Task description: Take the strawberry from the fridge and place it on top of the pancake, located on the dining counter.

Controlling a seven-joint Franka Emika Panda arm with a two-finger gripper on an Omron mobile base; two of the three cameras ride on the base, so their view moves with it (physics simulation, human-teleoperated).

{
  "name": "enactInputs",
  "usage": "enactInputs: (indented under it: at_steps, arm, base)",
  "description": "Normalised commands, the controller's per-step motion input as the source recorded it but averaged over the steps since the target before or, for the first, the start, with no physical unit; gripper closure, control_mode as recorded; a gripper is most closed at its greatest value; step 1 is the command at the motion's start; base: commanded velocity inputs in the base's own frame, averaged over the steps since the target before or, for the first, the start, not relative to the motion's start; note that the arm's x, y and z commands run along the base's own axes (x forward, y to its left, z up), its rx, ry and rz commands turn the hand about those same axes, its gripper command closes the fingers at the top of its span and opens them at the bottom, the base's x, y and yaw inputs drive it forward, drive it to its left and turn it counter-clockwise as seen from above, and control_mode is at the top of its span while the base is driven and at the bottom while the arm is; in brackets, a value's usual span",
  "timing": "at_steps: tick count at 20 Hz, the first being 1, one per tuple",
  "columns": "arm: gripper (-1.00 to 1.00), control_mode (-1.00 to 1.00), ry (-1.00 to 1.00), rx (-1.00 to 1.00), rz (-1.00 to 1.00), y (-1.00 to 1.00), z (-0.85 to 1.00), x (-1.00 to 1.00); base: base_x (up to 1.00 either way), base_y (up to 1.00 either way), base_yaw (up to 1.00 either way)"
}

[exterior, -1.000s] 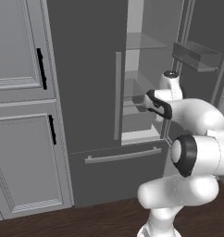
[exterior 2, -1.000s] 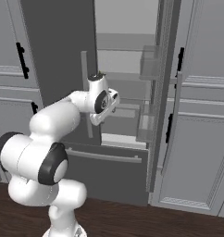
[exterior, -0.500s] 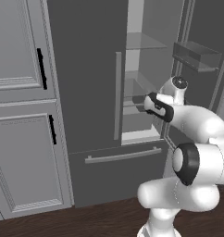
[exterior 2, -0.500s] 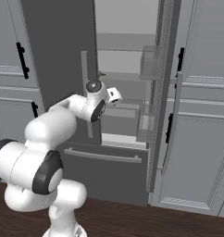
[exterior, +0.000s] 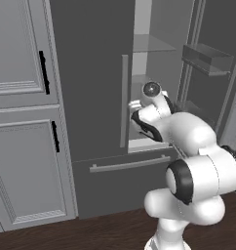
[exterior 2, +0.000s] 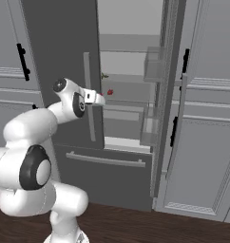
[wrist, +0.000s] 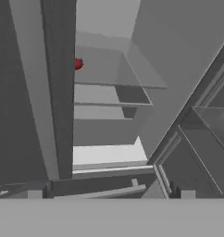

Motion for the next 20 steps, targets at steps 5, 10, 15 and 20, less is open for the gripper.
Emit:
enactInputs:
  at_steps: [5, 10, 15, 20]
  arm:
    - [-1.00, -1.00, 0.00, 0.39, -0.23, 0.83, 0.21, 0.20]
    - [-1.00, -1.00, 0.00, 0.25, 0.07, 0.17, 0.19, 0.33]
    - [-1.00, -1.00, 0.01, -0.01, 0.24, 0.00, 0.13, 0.60]
    - [-1.00, -1.00, -0.01, -0.27, 0.11, 0.14, 0.21, 0.44]
  base:
    - [0.00, 0.00, 0.00]
    - [0.00, 0.00, 0.00]
    - [0.00, 0.00, 0.00]
    - [0.00, 0.00, 0.00]
